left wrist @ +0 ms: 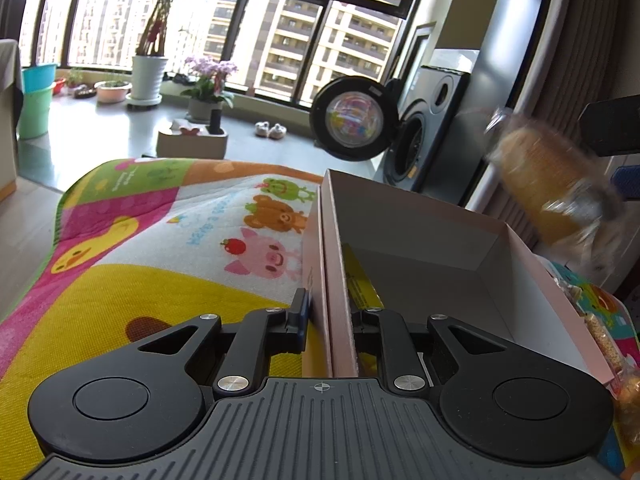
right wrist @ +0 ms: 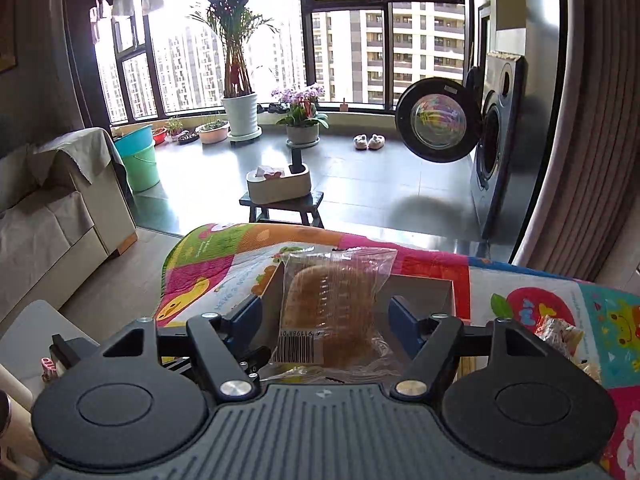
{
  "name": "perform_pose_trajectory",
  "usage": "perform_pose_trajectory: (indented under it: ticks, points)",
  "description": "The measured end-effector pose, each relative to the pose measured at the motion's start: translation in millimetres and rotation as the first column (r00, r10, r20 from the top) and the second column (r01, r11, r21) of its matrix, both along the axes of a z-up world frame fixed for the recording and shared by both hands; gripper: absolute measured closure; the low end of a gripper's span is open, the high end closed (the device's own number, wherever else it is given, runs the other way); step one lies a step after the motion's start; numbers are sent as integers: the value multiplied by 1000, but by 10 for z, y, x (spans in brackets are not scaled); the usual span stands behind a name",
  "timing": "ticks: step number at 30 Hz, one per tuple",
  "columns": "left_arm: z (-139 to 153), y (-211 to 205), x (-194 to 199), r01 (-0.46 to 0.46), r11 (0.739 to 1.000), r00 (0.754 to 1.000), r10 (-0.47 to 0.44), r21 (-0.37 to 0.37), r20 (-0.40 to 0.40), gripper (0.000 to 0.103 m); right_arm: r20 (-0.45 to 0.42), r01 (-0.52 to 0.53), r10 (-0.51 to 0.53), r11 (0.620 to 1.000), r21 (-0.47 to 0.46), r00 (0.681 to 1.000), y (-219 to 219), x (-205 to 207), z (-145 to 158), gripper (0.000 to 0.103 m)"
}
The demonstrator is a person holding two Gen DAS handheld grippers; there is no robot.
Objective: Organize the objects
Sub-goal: 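Lower the bread loaf into the box and open the right tool, then grasp the red-and-white lid-shaped snack with the right tool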
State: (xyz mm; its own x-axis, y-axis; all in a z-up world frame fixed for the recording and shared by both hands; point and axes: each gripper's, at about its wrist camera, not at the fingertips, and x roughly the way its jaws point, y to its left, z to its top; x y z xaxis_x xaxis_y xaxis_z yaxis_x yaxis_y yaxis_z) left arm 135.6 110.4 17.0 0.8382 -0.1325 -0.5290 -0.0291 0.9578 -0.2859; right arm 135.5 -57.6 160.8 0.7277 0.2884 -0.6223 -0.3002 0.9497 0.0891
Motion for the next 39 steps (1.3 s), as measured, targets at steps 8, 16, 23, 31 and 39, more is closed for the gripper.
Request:
perform_pose_trajectory:
  ticks: [8, 16, 23, 31, 39]
  points:
    - [-3, -5, 6, 0, 1000, 1000, 0, 2, -1, 85, -31, 89, -89, 996, 4, 996, -558, -130, -215, 24]
    - [-2, -7, 8, 0, 1000, 1000, 0, 3, -1, 85, 89, 350, -341, 930, -112, 936, -1616, -563, -149, 3]
    - [-10, -9, 10, -1, 1000, 1000, 1, 11, 0, 85, 19, 453, -458, 871, -193, 889, -2346, -211, -496, 0]
    - [-14, 1, 14, 2, 1000, 1000, -2, 7, -2, 85, -215, 448, -430, 893, 40, 877, -2673, -437, -955, 7]
    - [-21, 9, 10, 1, 1000, 1000, -1, 12, -1, 85, -206, 212, -209, 977, -9, 956, -1941, -1009, -1038, 7]
